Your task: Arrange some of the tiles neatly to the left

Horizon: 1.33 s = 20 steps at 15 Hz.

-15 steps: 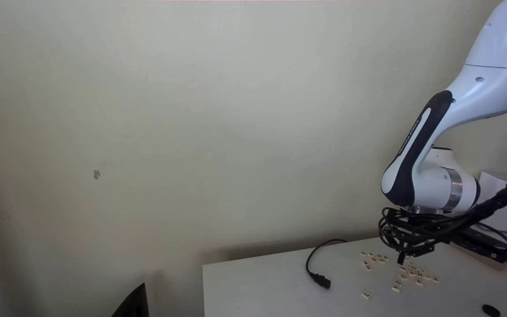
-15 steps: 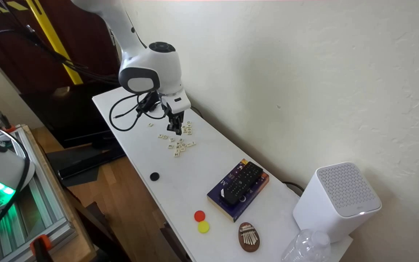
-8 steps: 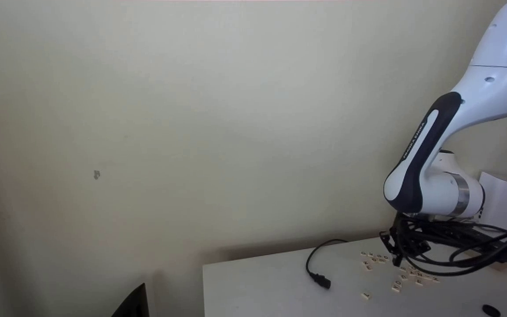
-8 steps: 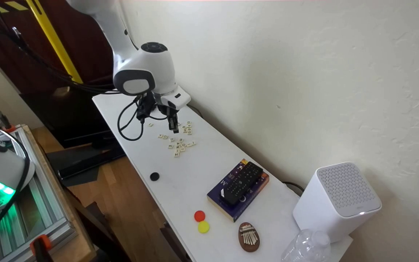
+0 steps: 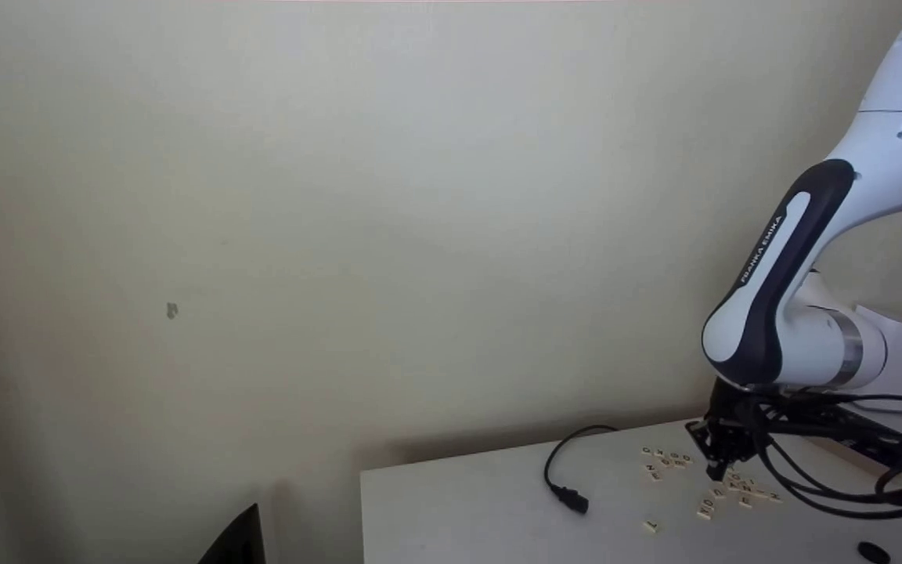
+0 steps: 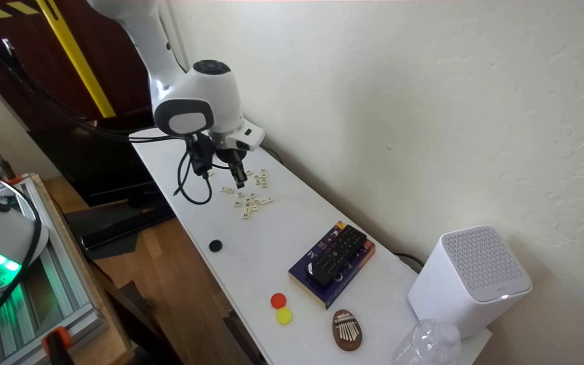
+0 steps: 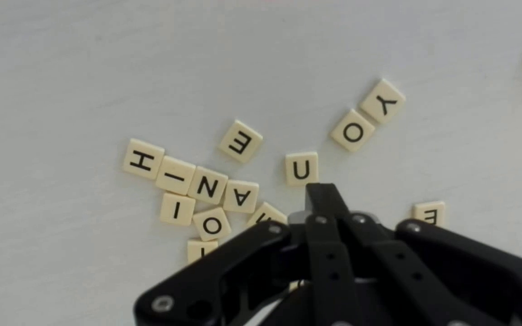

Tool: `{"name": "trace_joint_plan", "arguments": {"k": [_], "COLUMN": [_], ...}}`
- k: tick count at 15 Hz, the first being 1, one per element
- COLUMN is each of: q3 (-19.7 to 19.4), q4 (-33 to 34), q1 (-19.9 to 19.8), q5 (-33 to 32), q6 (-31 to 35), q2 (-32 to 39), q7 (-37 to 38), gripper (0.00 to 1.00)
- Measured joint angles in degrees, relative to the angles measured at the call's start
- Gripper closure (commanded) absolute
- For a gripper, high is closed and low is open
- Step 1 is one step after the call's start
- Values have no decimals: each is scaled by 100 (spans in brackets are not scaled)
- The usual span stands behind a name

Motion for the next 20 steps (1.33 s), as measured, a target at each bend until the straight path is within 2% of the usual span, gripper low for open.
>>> {"name": "trace_joint_plan", "arguments": {"k": [10, 20], "q3": [-282, -482], "q4": [-101, -49], "q1": [196, 464], "q5": [-715, -834], "q6": [0, 0], "q2": [-3, 81], "q7": [-341, -349], "gripper": [100, 100]}}
